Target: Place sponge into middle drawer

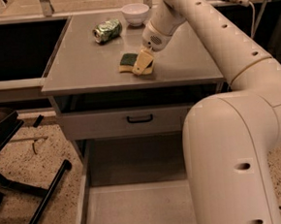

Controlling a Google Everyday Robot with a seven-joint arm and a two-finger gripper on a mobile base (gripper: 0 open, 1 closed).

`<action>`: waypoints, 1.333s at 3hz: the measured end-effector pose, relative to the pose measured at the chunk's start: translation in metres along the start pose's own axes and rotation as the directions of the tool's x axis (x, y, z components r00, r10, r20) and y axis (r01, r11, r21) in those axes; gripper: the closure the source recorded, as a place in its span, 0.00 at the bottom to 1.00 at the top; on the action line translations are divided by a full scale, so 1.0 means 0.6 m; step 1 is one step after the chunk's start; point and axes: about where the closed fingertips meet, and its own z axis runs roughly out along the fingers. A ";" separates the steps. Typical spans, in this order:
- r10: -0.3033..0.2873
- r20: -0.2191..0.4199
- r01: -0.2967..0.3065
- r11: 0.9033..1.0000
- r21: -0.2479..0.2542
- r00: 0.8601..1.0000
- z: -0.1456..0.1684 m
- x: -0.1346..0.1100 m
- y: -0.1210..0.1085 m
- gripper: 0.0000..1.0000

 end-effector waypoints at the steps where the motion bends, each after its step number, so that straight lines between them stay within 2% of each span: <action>1: -0.026 0.004 0.027 0.999 -0.018 1.000 -0.068 0.025 0.031 0.91; 2: -0.057 0.038 0.058 0.998 -0.034 0.998 -0.150 0.071 0.079 1.00; 3: -0.071 0.087 0.077 0.994 -0.071 0.994 -0.182 0.116 0.129 1.00; 4: -0.141 0.074 0.148 0.982 -0.116 0.987 -0.173 0.129 0.191 1.00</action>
Offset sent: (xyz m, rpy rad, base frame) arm -0.1457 -0.1352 0.0838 0.0624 -0.0048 0.1089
